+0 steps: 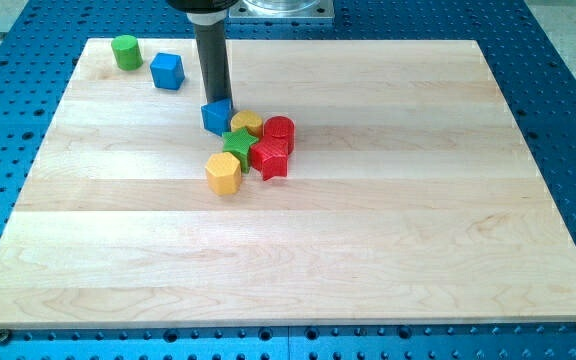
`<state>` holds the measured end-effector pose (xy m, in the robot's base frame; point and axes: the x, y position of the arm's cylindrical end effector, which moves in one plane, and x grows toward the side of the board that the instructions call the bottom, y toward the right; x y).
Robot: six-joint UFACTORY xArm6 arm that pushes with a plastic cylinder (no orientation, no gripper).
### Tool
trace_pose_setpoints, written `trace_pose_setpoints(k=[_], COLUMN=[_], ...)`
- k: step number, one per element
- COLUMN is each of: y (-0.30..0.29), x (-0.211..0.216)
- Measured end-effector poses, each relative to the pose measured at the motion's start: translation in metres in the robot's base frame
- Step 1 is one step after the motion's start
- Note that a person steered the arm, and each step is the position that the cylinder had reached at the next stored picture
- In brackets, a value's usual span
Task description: Move the green circle diagonally to the hexagon
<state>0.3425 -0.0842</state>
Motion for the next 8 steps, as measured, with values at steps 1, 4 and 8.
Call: trace_pose_setpoints(k=[1, 4, 8], y=[-0.001, -0.204, -0.123], x=[0.013, 0.012, -0.106])
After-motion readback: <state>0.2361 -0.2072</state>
